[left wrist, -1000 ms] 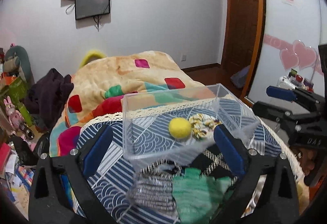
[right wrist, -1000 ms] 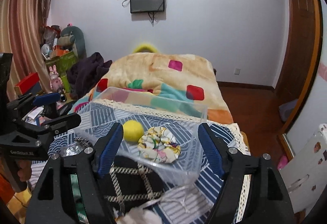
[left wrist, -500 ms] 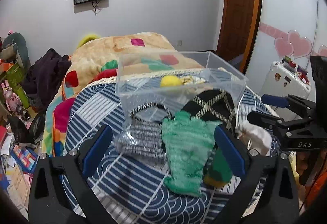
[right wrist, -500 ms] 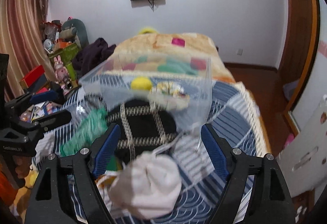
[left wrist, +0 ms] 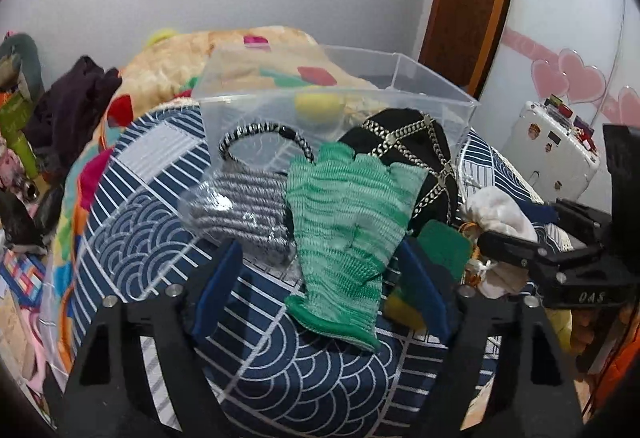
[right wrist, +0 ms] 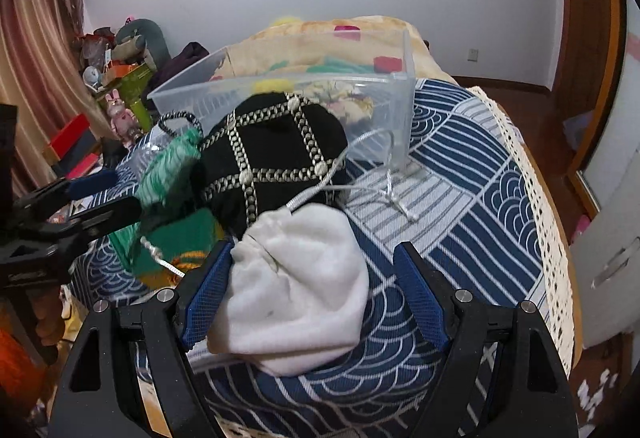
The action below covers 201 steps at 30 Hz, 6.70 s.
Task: Organize soft objects
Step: 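Grasp the white drawstring pouch with the right tool while the left tool grasps the green knit glove, then place the pouch into the clear box with the right tool while the left tool releases the glove inside, then grasp the black chain-trimmed hat with the right tool while the left tool grasps the silver knit bag, then carry the hat into the clear box with the right tool while the left tool releases the silver bag inside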
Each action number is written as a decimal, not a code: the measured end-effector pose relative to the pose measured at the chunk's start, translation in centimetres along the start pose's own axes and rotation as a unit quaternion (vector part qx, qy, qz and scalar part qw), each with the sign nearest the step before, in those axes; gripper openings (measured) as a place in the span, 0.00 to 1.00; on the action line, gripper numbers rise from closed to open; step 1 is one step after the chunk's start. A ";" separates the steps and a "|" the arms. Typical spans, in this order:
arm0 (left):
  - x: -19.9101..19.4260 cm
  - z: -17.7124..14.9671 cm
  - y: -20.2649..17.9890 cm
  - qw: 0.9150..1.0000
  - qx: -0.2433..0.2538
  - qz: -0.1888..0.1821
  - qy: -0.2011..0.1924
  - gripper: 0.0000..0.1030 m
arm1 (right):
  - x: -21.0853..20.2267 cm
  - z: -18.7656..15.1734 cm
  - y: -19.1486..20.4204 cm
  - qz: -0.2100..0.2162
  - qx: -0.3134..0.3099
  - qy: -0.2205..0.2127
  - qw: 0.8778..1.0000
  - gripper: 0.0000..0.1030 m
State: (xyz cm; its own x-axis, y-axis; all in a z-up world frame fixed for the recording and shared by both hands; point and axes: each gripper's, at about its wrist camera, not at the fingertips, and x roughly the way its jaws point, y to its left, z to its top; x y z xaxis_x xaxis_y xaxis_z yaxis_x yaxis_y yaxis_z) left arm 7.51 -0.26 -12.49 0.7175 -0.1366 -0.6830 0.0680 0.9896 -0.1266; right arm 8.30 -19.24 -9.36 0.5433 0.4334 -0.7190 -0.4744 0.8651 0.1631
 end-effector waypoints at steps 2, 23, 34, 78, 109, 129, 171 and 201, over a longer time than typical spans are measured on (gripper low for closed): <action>0.4 -0.1 0.0 1.000 -0.004 -0.004 0.003 0.72 | 0.1 -0.4 0.1 0.003 -0.004 0.005 1.000 0.71; -2.2 -0.3 -0.7 0.999 0.019 -0.031 -0.013 0.18 | -1.7 -0.2 0.6 0.044 0.013 -0.020 0.999 0.31; -5.3 3.1 0.5 0.996 0.008 -0.011 -0.085 0.18 | -4.1 3.7 0.1 0.032 0.012 -0.096 0.995 0.31; 8.4 13.3 2.4 0.999 0.031 0.032 0.030 0.18 | 4.8 12.4 1.1 -0.023 -0.034 -0.029 0.999 0.32; -1.6 8.9 1.4 0.996 0.045 0.025 -0.073 0.63 | -1.6 10.1 3.1 -0.010 -0.054 -0.107 0.993 0.81; 2.0 2.2 3.1 0.999 0.032 0.036 0.020 0.63 | 2.8 4.6 3.8 0.035 -0.024 -0.020 0.999 0.86; -4.9 2.0 1.3 0.998 0.028 -0.004 -0.060 0.32 | -0.4 3.3 2.4 0.037 -0.015 -0.046 0.998 0.28; -5.9 5.2 2.8 0.995 0.008 0.015 -0.101 0.32 | -4.2 3.3 -0.6 0.031 0.027 -0.098 0.994 0.12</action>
State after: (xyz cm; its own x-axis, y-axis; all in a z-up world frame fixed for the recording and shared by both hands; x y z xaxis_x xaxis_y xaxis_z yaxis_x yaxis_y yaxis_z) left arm 7.09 3.51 -5.09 0.8434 -0.0975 -0.5284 0.0545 0.9939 -0.0963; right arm 8.64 -20.77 -4.22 0.6421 0.5221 -0.5613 -0.4761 0.8455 0.2418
